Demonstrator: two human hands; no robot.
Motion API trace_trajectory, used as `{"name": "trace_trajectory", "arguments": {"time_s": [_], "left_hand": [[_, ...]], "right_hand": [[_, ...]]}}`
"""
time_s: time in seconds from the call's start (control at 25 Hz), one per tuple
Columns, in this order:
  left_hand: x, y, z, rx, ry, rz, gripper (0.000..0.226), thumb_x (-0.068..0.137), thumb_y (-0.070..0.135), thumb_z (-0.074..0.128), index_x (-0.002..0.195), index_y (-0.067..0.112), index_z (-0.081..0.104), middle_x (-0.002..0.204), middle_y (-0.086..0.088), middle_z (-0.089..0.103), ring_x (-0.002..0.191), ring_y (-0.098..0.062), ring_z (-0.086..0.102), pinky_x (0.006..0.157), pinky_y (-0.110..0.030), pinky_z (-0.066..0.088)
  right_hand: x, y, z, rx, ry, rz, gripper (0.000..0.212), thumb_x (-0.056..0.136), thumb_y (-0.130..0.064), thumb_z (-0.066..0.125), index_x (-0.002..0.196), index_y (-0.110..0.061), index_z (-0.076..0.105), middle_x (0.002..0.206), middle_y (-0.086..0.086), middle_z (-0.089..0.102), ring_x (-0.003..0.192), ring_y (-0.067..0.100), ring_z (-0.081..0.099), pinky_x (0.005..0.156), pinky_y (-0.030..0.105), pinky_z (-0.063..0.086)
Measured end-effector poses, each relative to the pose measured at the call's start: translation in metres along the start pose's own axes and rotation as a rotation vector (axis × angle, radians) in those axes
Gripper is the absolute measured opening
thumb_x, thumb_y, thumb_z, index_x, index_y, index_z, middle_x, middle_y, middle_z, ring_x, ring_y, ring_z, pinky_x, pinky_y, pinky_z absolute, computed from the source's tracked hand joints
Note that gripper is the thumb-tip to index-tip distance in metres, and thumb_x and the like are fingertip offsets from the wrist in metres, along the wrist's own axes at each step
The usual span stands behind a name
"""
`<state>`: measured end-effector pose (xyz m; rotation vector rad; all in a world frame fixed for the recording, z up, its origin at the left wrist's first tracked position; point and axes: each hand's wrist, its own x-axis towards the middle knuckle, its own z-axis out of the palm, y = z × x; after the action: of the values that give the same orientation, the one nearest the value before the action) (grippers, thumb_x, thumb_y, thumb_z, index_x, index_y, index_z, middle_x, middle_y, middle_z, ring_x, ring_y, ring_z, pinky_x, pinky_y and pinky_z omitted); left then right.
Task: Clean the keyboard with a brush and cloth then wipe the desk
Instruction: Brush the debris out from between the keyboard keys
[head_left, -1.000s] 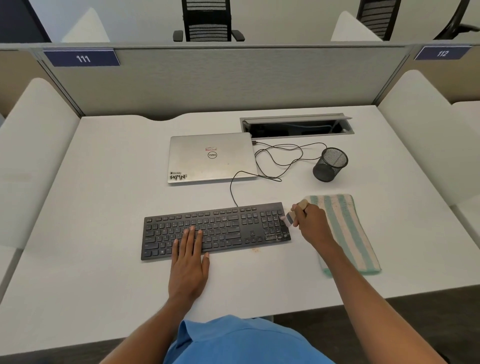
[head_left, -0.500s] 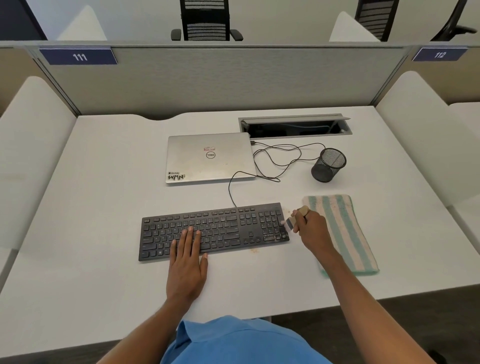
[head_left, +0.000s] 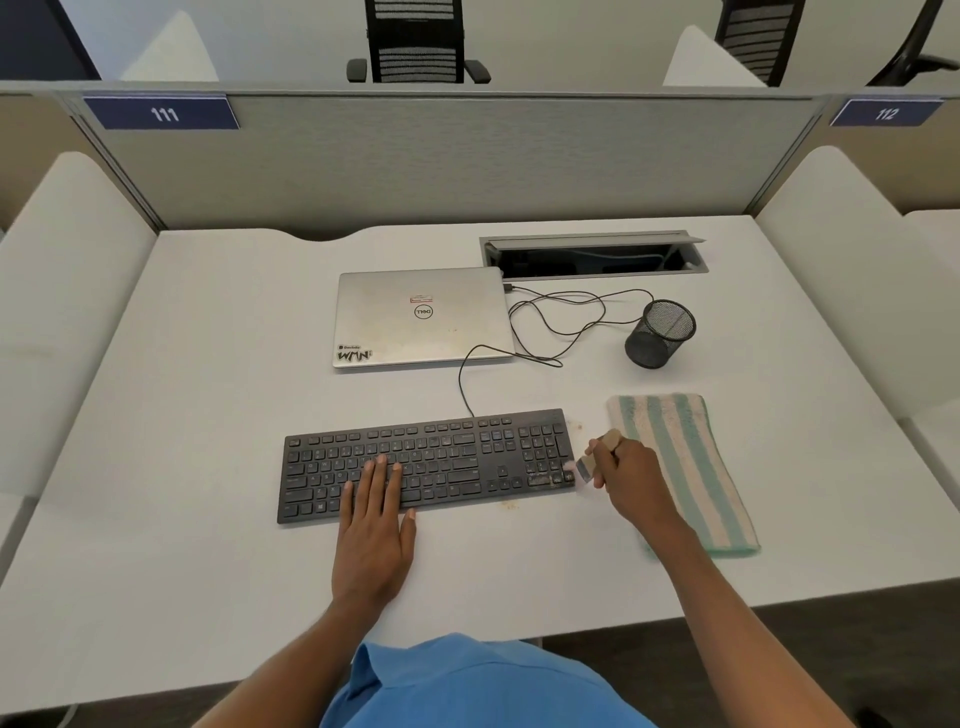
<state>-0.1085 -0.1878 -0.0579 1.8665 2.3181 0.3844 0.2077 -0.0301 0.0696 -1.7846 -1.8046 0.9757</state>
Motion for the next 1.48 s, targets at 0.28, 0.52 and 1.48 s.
{"name": "trace_trajectory", "arguments": {"time_s": [0.28, 0.52, 1.48], "left_hand": [[0.000, -0.001, 0.000, 0.008, -0.003, -0.003, 0.068, 0.107, 0.038, 0.031, 0.169, 0.014, 0.015, 0.178, -0.005, 0.008, 0.164, -0.021, 0.002, 0.131, -0.053, 0.011], [0.000, 0.001, 0.000, 0.008, -0.006, -0.003, 0.068, 0.107, 0.038, 0.030, 0.169, 0.013, 0.015, 0.178, -0.005, 0.009, 0.164, -0.021, 0.002, 0.131, -0.052, 0.010], [0.000, 0.000, 0.001, 0.000, 0.000, 0.002, 0.068, 0.107, 0.037, 0.031, 0.169, 0.013, 0.016, 0.178, -0.005, 0.009, 0.164, -0.022, 0.003, 0.132, -0.051, 0.007]], "right_hand": [[-0.013, 0.001, 0.003, 0.022, -0.004, -0.013, 0.042, 0.106, -0.018, 0.044, 0.072, 0.003, 0.058, 0.061, 0.012, 0.063, 0.051, 0.003, 0.053, 0.060, 0.035, 0.047], [0.006, -0.022, 0.006, 0.051, 0.071, -0.071, 0.034, 0.105, -0.025, 0.046, 0.080, -0.008, 0.063, 0.062, 0.002, 0.065, 0.054, 0.008, 0.053, 0.056, 0.030, 0.044], [0.006, -0.012, 0.014, 0.005, 0.013, -0.049, 0.033, 0.105, -0.022, 0.045, 0.080, -0.012, 0.065, 0.060, 0.000, 0.066, 0.054, 0.009, 0.055, 0.060, 0.036, 0.049]]}}
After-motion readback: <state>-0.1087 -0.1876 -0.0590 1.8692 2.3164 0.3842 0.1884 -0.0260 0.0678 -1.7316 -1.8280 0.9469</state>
